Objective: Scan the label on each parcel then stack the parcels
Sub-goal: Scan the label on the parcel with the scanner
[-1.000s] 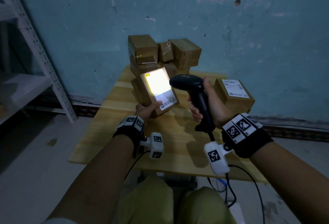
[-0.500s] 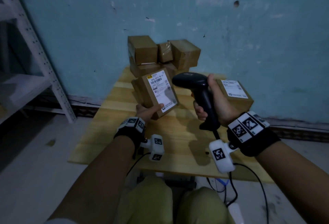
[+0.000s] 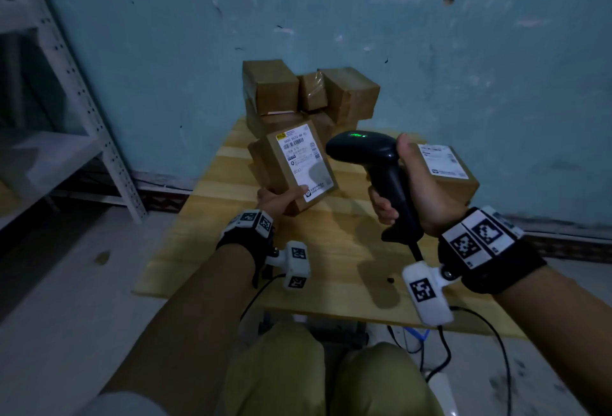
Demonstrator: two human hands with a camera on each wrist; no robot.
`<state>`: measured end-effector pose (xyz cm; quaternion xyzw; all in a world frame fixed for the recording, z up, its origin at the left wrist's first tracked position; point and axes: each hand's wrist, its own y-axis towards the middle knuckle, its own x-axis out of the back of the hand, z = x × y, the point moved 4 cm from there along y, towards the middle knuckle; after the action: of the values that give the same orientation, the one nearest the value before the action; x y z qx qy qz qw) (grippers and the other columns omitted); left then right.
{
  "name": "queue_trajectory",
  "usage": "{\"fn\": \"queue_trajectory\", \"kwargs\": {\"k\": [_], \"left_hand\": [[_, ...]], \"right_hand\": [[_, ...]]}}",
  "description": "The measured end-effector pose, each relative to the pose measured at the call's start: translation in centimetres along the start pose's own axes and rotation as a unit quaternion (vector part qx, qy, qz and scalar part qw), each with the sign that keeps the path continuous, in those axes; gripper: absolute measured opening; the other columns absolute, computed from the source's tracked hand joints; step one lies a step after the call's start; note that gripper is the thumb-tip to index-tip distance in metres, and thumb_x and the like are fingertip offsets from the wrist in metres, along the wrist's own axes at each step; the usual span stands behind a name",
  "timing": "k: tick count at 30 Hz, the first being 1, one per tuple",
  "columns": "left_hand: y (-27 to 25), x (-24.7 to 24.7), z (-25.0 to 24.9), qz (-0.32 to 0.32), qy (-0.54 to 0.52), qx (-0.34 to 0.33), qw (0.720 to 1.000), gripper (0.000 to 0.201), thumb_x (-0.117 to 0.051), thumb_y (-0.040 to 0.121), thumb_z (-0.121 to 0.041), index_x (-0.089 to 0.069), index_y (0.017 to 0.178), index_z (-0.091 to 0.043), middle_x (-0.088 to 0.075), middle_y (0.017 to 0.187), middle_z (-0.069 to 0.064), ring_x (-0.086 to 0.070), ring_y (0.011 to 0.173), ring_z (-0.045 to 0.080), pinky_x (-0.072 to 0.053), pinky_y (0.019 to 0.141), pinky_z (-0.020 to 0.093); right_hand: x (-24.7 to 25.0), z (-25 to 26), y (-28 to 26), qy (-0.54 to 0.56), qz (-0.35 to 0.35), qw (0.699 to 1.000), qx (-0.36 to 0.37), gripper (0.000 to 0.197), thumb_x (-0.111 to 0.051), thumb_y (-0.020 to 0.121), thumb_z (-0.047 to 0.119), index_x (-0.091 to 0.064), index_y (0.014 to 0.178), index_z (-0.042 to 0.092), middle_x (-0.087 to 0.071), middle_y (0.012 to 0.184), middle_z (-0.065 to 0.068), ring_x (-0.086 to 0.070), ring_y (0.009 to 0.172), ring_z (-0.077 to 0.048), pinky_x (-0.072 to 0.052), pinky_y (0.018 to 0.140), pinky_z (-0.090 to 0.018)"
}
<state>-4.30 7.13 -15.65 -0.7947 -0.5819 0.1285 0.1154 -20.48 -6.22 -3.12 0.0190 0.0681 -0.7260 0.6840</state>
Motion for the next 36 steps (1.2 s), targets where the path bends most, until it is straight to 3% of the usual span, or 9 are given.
{"fn": "queue_trajectory", "kwargs": {"k": [2,6,9,12,16,21,26,31,36], "left_hand": [[-0.3,0.0,-0.2,-0.002,-0.004,0.005,1.000,0.131,-0.084,0.032,-0.051,-0.023,0.139,-0.007,-0.044,0.138,0.010,-0.048,0.124,0.030,-0.040,0.106,0.048],[-0.7,-0.1,-0.2,-0.008,-0.012,0.005,1.000,0.127,-0.084,0.031,-0.049,-0.026,0.135,-0.007,-0.048,0.134,0.010,-0.051,0.121,0.028,-0.040,0.106,0.046],[-0.2,0.1,0.1,-0.009,-0.022,0.006,1.000,0.115,-0.087,0.045,-0.041,-0.027,0.136,-0.005,-0.050,0.131,0.008,-0.052,0.119,0.027,-0.041,0.106,0.044],[2.3,0.4,1.1,0.003,-0.025,0.021,0.999,0.134,-0.088,0.023,-0.060,-0.039,0.136,-0.007,-0.057,0.130,0.007,-0.057,0.115,0.025,-0.044,0.103,0.043],[-0.3,-0.8,-1.3,0.082,-0.061,0.042,0.994,0.062,-0.071,0.078,-0.035,-0.053,0.130,-0.008,-0.064,0.118,0.009,-0.058,0.112,0.025,-0.043,0.102,0.037],[-0.4,-4.3,-1.6,0.142,-0.059,0.062,0.986,0.048,-0.058,0.087,-0.042,-0.056,0.126,-0.014,-0.061,0.127,0.011,-0.054,0.121,0.027,-0.037,0.110,0.042],[0.5,-10.1,-1.2,0.177,-0.030,0.071,0.981,0.040,-0.058,0.088,-0.042,-0.061,0.116,-0.014,-0.063,0.124,0.013,-0.059,0.114,0.029,-0.045,0.102,0.041],[2.0,-14.4,-0.8,0.186,-0.016,0.069,0.980,0.040,-0.057,0.089,-0.038,-0.062,0.117,-0.009,-0.069,0.101,0.010,-0.065,0.085,0.024,-0.052,0.085,0.034],[2.8,-16.8,-0.6,0.202,-0.009,0.098,0.974,0.029,-0.054,0.091,-0.038,-0.065,0.103,-0.014,-0.073,0.067,0.001,-0.068,0.061,0.016,-0.056,0.060,0.025]], "right_hand": [[-0.2,0.1,0.0,-0.003,-0.009,1.000,-0.005,0.061,-0.026,0.074,0.072,-0.060,0.078,0.022,-0.037,0.041,-0.006,-0.030,0.030,-0.015,-0.025,0.039,-0.019],[-0.2,0.1,0.0,-0.009,-0.009,1.000,-0.002,0.065,-0.024,0.075,0.071,-0.059,0.095,0.020,-0.037,0.041,-0.006,-0.031,0.031,-0.014,-0.025,0.038,-0.020],[-0.1,-0.1,0.1,-0.015,-0.006,1.000,-0.001,0.075,-0.026,0.073,0.072,-0.055,0.110,0.013,-0.039,0.042,-0.006,-0.032,0.032,-0.013,-0.027,0.037,-0.020],[0.3,-0.2,0.2,-0.013,-0.025,1.000,-0.006,0.077,-0.029,0.070,0.073,-0.052,0.102,0.007,-0.042,0.043,-0.005,-0.035,0.031,-0.013,-0.029,0.037,-0.018],[1.6,0.2,0.4,-0.002,-0.076,0.997,0.002,0.067,-0.029,0.072,0.070,-0.051,0.089,0.010,-0.052,0.052,-0.008,-0.038,0.029,-0.013,-0.030,0.036,-0.017],[5.2,0.9,0.3,-0.020,-0.154,0.988,-0.009,0.043,-0.041,0.091,0.050,-0.050,0.094,0.008,-0.055,0.063,-0.003,-0.038,0.031,-0.011,-0.032,0.037,-0.018],[11.1,1.3,-0.4,-0.112,-0.309,0.944,0.039,0.006,-0.057,0.089,0.006,-0.052,0.085,0.009,-0.048,0.059,-0.007,-0.045,0.035,-0.012,-0.037,0.041,-0.023],[16.4,0.0,-0.9,-0.142,-0.417,0.897,0.021,0.015,-0.060,0.086,0.011,-0.059,0.098,0.004,-0.057,0.078,-0.013,-0.056,0.079,-0.025,-0.042,0.072,-0.035],[18.4,-1.1,-0.4,-0.138,-0.414,0.899,-0.037,0.019,-0.060,0.085,0.015,-0.060,0.100,0.004,-0.059,0.078,-0.011,-0.057,0.075,-0.026,-0.044,0.070,-0.034]]}}
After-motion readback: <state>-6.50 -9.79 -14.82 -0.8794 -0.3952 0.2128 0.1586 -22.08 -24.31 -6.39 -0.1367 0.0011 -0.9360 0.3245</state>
